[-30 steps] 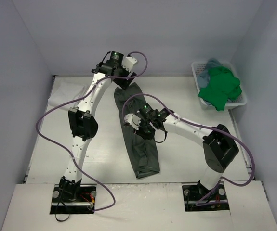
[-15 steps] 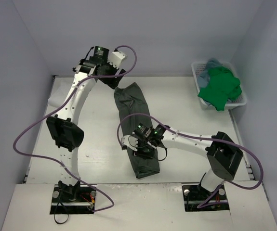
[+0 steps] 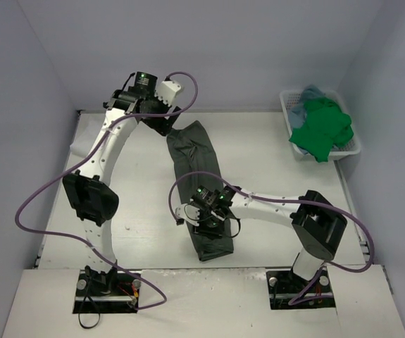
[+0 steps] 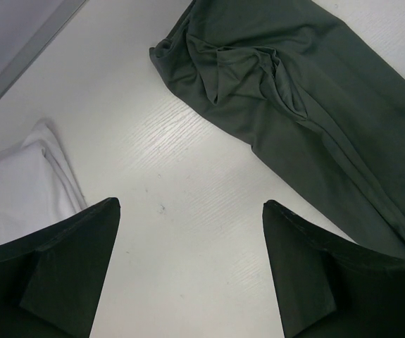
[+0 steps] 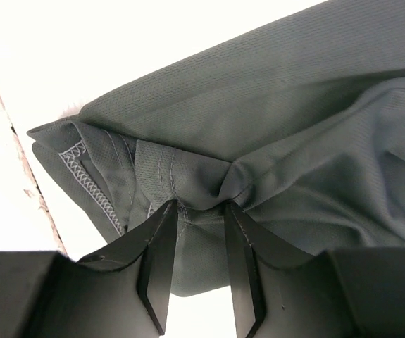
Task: Fold and stack the t-shirts
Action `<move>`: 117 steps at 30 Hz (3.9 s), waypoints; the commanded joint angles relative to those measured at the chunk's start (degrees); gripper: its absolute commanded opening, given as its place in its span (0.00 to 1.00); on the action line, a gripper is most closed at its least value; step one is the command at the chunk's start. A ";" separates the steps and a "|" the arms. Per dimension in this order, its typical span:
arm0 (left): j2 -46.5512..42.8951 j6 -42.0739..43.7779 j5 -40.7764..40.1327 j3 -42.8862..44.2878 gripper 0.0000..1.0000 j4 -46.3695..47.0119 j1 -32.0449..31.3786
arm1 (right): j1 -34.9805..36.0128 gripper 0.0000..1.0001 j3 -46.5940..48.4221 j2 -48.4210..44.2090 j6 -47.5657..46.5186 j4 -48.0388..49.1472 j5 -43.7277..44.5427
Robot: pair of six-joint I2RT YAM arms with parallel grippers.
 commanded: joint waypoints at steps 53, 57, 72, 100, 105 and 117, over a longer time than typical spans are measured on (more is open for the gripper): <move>-11.93 -3.11 6.52 -7.16 0.77 2.22 8.65 | 7.42 0.49 -1.39 -9.57 -3.48 -1.10 -10.86; -19.57 -3.20 6.97 -15.66 0.77 2.22 10.24 | 10.24 0.49 -3.14 -9.48 -2.43 -1.19 -6.82; -51.30 -4.60 16.28 -41.61 0.76 3.89 22.45 | 14.64 0.50 -4.38 -0.62 0.30 -0.58 5.76; -56.15 -5.75 25.51 -48.83 0.77 4.68 31.33 | 16.57 0.12 -3.94 3.97 -0.67 -0.05 -0.22; -55.71 -6.01 26.39 -49.18 0.77 4.86 32.47 | 16.48 0.00 -3.15 0.01 -1.81 -0.40 -0.39; -55.88 -5.92 26.92 -50.59 0.76 5.30 32.92 | 15.61 0.00 1.94 -7.72 -4.53 -2.16 0.40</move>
